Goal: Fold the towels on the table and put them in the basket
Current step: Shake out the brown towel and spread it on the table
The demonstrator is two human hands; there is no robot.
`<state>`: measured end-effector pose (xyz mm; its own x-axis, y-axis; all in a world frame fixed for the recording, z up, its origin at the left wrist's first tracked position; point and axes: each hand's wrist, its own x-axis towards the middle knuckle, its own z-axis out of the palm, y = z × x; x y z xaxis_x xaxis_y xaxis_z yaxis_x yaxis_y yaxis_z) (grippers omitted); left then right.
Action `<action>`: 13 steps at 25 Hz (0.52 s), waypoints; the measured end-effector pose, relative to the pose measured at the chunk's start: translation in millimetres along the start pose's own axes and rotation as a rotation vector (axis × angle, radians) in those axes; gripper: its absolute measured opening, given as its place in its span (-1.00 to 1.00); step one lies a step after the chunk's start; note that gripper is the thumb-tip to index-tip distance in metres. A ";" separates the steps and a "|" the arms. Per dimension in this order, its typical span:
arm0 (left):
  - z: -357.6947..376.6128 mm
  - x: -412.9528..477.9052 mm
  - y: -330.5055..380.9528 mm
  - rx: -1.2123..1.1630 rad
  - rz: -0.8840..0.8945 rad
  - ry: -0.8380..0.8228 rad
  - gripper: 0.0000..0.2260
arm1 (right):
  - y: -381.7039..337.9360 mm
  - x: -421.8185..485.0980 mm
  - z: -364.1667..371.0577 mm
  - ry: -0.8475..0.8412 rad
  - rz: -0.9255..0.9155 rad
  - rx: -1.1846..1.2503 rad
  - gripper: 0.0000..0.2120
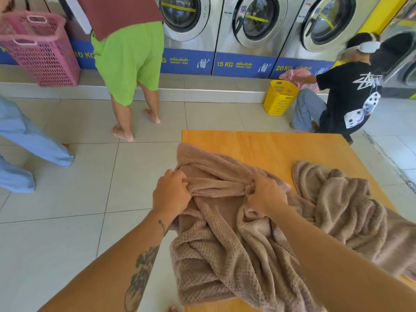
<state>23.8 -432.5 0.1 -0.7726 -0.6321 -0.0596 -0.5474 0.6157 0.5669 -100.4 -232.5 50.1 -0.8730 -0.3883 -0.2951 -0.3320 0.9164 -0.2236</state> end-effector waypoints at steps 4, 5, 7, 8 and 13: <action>-26.6 14.9 -2.6 -0.059 -0.077 0.199 -0.83 | -20.9 16.3 -34.6 0.156 -0.160 0.512 -0.62; -27.8 14.5 -1.9 -0.059 -0.068 0.195 -0.81 | -19.0 21.5 -37.9 0.167 -0.183 0.562 -0.55; -23.6 8.2 5.2 -0.083 -0.003 0.140 -0.79 | -4.1 28.5 -37.6 0.158 -0.183 0.500 -0.47; -17.7 1.8 11.6 -0.109 0.045 0.104 -0.78 | 7.3 27.9 -35.9 0.124 -0.152 0.410 -0.47; 28.3 -36.0 55.9 -0.165 0.219 -0.144 -0.79 | 100.9 9.2 -17.2 -0.200 0.031 -0.175 -0.35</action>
<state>12.0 -362.1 10.7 -0.9104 -0.4126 -0.0303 -0.3126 0.6379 0.7038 -148.1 -142.0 40.8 -0.8017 -0.3553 -0.4806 -0.3782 0.9242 -0.0523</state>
